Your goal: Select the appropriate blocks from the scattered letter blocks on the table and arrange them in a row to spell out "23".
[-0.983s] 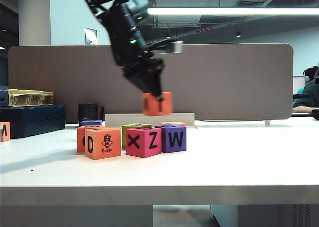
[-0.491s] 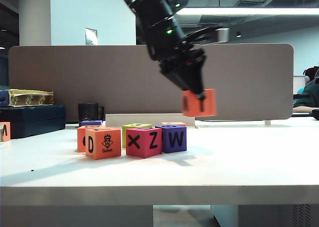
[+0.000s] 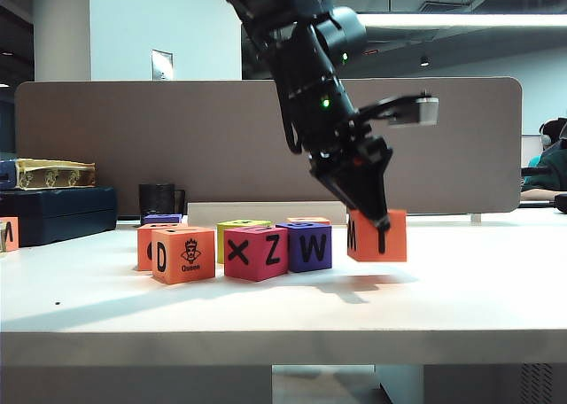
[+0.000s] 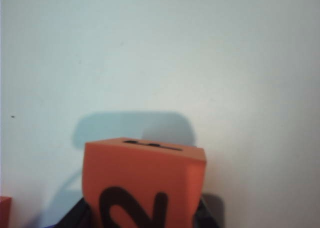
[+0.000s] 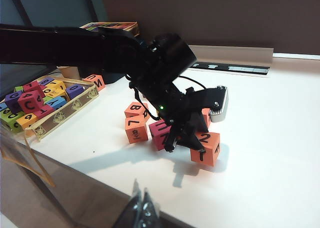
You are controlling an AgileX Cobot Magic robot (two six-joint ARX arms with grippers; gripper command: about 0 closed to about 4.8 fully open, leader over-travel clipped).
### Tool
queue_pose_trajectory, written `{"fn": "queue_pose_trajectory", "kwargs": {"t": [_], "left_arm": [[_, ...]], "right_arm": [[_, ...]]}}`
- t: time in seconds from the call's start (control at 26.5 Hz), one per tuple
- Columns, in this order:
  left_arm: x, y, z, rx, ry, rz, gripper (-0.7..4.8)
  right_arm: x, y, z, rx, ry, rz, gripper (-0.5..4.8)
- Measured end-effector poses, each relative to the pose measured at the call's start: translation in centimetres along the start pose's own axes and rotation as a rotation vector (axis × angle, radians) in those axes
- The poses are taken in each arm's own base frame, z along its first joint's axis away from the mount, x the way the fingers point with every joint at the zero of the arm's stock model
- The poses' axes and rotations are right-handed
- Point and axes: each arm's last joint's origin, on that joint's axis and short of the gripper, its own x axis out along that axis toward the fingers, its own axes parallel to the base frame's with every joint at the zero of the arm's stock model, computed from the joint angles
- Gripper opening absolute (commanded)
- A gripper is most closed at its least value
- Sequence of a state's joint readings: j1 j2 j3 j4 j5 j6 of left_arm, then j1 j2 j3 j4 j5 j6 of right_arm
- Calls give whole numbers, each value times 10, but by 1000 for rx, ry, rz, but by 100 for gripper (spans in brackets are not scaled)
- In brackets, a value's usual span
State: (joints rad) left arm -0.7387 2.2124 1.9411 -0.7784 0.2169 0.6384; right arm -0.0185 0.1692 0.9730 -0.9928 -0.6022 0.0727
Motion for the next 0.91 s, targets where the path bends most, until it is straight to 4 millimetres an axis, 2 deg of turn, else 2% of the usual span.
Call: {"fn": "queue_pose_trajectory", "kwargs": {"t": [0.26,0.49,0.53,0.64,0.91], "left_arm": [[15,0,-5,10,21,-17,183],[15,0,-5,10,20,-17,190],[16,0,-5,10,20,-18,198],[16,0,-5,10,20,-18,299],[15,1,-5,10,21,-16,306]], "right_arm": [[0,0,-1,-11,8,0,-1],[0,0,-1,-13,8,-1,-1],[0,0,-1,-14,8,-1,-1],[0,0,-1,-15,8,-1,-1],[0,0,-1,-15,8,-1,-1]]}}
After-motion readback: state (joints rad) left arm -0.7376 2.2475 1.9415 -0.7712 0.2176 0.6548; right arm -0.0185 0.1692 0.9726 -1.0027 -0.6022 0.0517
